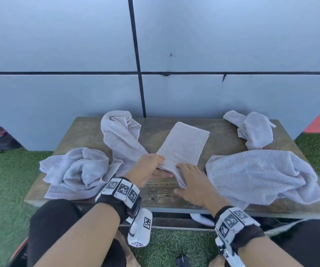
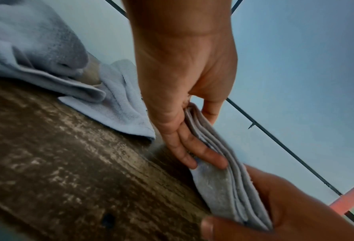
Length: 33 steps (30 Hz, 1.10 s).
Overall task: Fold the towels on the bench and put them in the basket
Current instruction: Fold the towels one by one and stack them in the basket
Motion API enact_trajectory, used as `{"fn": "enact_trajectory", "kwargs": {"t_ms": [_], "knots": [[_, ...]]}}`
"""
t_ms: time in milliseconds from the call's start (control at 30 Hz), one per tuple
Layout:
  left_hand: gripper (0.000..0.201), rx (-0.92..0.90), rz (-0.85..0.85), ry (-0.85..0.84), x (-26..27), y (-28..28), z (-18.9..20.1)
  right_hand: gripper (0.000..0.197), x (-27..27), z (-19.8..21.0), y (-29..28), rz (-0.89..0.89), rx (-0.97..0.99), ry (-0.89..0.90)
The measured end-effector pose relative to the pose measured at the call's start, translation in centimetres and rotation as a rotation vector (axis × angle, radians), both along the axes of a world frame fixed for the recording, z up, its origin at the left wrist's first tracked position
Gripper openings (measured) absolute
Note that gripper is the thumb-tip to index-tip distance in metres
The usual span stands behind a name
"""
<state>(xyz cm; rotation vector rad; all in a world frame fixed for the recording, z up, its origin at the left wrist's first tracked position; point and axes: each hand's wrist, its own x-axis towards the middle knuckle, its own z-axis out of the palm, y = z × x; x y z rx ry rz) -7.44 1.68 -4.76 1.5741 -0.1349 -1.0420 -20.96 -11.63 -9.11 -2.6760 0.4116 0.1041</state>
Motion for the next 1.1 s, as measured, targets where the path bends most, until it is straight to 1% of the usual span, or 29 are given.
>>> {"fn": "enact_trajectory", "kwargs": {"t_ms": [33, 67, 100, 133, 167, 233, 267, 300, 367, 433, 500, 533, 600, 667, 733, 800, 833, 867, 933, 967, 1033, 1100], "knots": [[0.021, 0.001, -0.027, 0.015, -0.4, 0.3, 0.3, 0.049, -0.3, -0.1, 0.1, -0.015, -0.028, -0.053], [0.022, 0.01, -0.072, 0.003, -0.8, 0.8, 0.6, 0.029, -0.5, -0.1, 0.2, -0.047, -0.015, -0.105], [0.024, 0.025, -0.119, -0.022, -1.0, 1.2, 0.7, 0.018, -0.9, 0.2, 0.3, -0.093, 0.042, -0.149], [0.028, 0.06, -0.184, -0.079, -1.0, 1.6, 0.7, 0.014, -1.4, 0.4, 0.2, -0.135, 0.103, -0.187], [0.034, 0.112, -0.266, -0.167, -1.0, 2.0, 0.6, 0.014, -1.7, 0.8, 0.0, -0.165, 0.152, -0.218], [0.042, 0.252, -0.424, -0.408, -1.1, 2.7, 0.5, 0.013, -2.5, 1.9, -0.4, -0.176, 0.228, -0.247], [0.039, 0.295, -0.462, -0.514, -1.2, 2.8, 0.5, 0.013, -2.9, 2.3, -0.5, -0.161, 0.272, -0.256], [0.032, 0.304, -0.466, -0.598, -1.4, 2.9, 0.5, 0.013, -3.2, 2.9, -0.5, -0.14, 0.318, -0.265], [0.016, 0.26, -0.43, -0.691, -2.1, 2.9, 0.7, 0.013, -3.9, 3.5, -0.4, -0.12, 0.385, -0.282], [0.017, 0.2, -0.364, -0.693, -2.9, 2.9, 0.8, 0.018, -4.4, 3.5, -0.4, -0.158, 0.432, -0.306], [0.019, 0.153, -0.305, -0.69, -3.4, 2.9, 0.8, 0.029, -4.7, 3.2, -0.5, -0.237, 0.495, -0.29], [0.02, 0.142, -0.29, -0.702, -3.6, 2.9, 0.9, 0.034, -4.8, 2.9, -0.7, -0.273, 0.527, -0.255], [0.019, 0.128, -0.257, -0.707, -3.8, 3.0, 0.6, 0.039, -5.1, 2.4, -0.7, -0.274, 0.535, -0.146], [0.016, 0.122, -0.229, -0.717, -4.0, 3.2, 0.5, 0.038, -5.3, 2.0, -0.3, -0.23, 0.466, -0.077], [0.013, 0.117, -0.207, -0.724, -3.8, 3.6, 0.1, 0.034, -5.3, 1.8, 0.1, -0.221, 0.456, -0.072], [0.012, 0.146, -0.189, -0.717, -3.5, 4.0, -0.6, 0.026, -5.1, 1.5, 0.6, -0.229, 0.521, -0.09], [0.008, 0.196, -0.189, -0.714, -3.4, 4.3, -0.9, 0.023, -5.0, 1.4, 0.8, -0.23, 0.533, -0.101], [0.009, 0.254, -0.189, -0.705, -3.3, 4.5, -1.3, 0.021, -4.8, 1.1, 1.0, -0.231, 0.529, -0.099], [0.03, 0.362, -0.182, -0.684, -3.1, 5.1, -2.6, 0.019, -4.5, 0.3, 1.3, -0.241, 0.536, -0.064], [0.035, 0.387, -0.177, -0.666, -3.0, 5.3, -3.2, 0.021, -4.4, 0.0, 1.6, -0.246, 0.543, -0.036], [0.031, 0.404, -0.177, -0.625, -3.0, 5.5, -4.0, 0.029, -4.3, -0.8, 1.9, -0.277, 0.541, 0.01], [0.029, 0.412, -0.171, -0.64, -3.0, 5.3, -4.3, 0.035, -4.1, -1.3, 2.0, -0.329, 0.565, 0.017]]}}
